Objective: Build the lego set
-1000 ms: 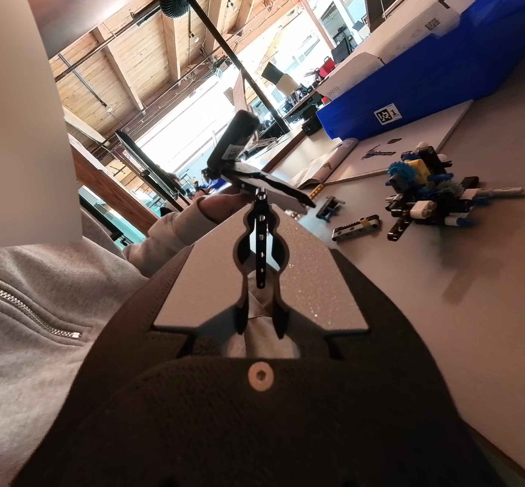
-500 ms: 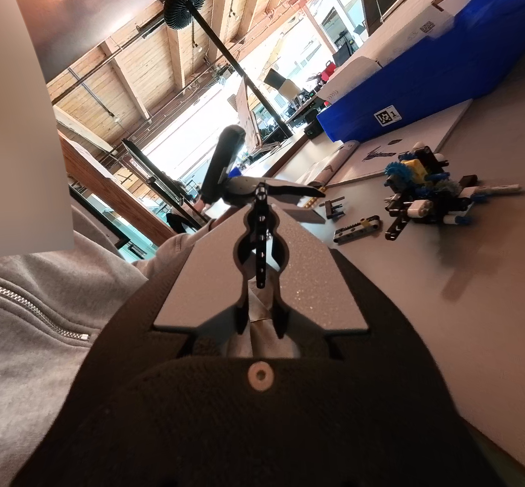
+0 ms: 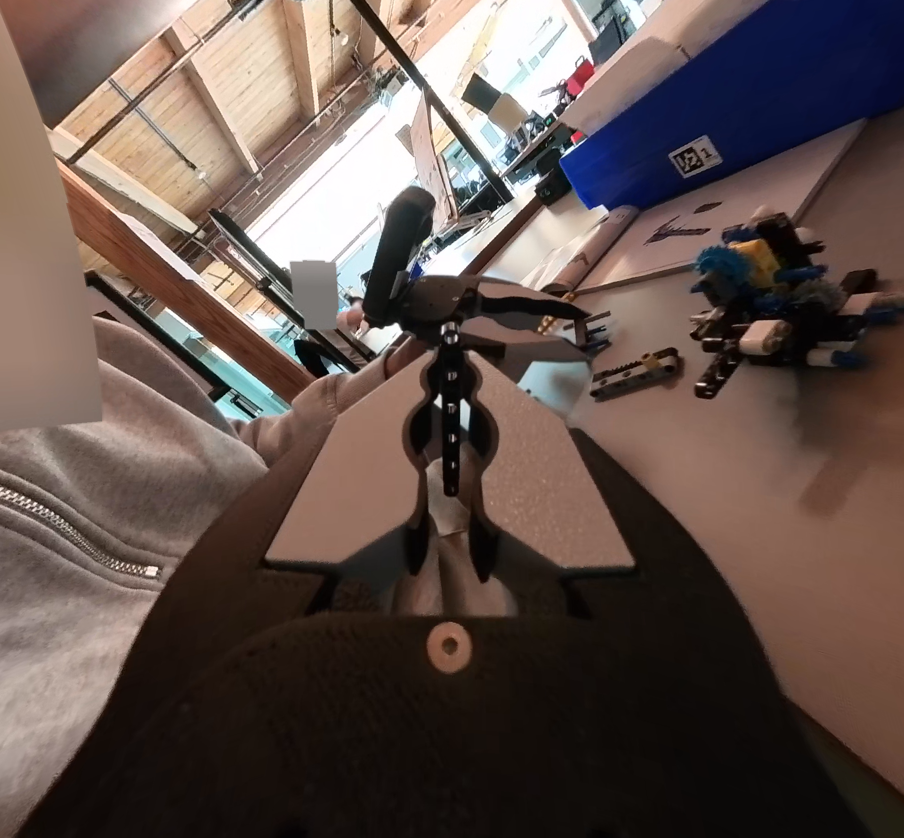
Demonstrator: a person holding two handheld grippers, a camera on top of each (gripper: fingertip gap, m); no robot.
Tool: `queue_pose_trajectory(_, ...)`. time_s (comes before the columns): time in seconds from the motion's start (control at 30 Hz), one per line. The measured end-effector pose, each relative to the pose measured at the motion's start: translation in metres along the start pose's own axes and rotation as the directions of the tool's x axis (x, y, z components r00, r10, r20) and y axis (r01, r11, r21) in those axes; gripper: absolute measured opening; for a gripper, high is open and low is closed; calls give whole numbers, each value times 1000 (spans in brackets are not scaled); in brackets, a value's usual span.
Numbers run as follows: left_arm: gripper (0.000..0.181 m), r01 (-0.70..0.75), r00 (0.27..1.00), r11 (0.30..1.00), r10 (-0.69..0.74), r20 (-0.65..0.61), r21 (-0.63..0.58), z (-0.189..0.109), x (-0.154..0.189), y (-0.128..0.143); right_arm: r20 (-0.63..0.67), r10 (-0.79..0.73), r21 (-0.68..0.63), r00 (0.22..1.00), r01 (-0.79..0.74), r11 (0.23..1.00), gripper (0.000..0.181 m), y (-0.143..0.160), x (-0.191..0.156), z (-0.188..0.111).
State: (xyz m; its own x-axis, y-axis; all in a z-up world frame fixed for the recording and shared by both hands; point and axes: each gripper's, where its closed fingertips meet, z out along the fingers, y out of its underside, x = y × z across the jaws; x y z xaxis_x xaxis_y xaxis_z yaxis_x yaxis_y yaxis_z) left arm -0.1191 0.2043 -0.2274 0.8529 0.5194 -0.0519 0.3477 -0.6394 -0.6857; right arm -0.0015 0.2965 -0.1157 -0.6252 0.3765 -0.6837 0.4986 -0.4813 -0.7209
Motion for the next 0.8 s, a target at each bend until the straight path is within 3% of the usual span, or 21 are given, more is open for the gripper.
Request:
queue_pose_trajectory(0.03,39,-15,1000,1000,16,-13,4,0,1,0,-1,-2,-16,1000,2,1000,6,3,0,2)
queue_pose_trajectory(0.13,39,-61,997,998,62,-56,22,-2,4,0,-8,-15,-58,1000,15,998,5,12,-1,9)
queue_pose_trajectory(0.23,39,-114,988,986,126,-88,124,-15,13,-9,3,-6,-85,1000,7,996,5,18,-2,18)
queue_pose_trajectory(0.37,39,-96,960,937,176,-217,336,-54,37,-26,-7,40,-137,999,-41,990,5,27,1,35)
queue_pose_trajectory(0.47,39,-105,928,886,251,-275,451,-84,51,-27,-35,160,-217,987,-163,962,5,40,6,47)
queue_pose_trajectory(0.6,38,-95,877,870,304,-373,484,-108,76,-9,-23,464,-377,886,-437,817,5,63,-5,60)
queue_pose_trajectory(0.8,38,-110,846,871,335,-415,479,-112,94,19,-109,635,-521,765,-588,619,6,87,-22,71)
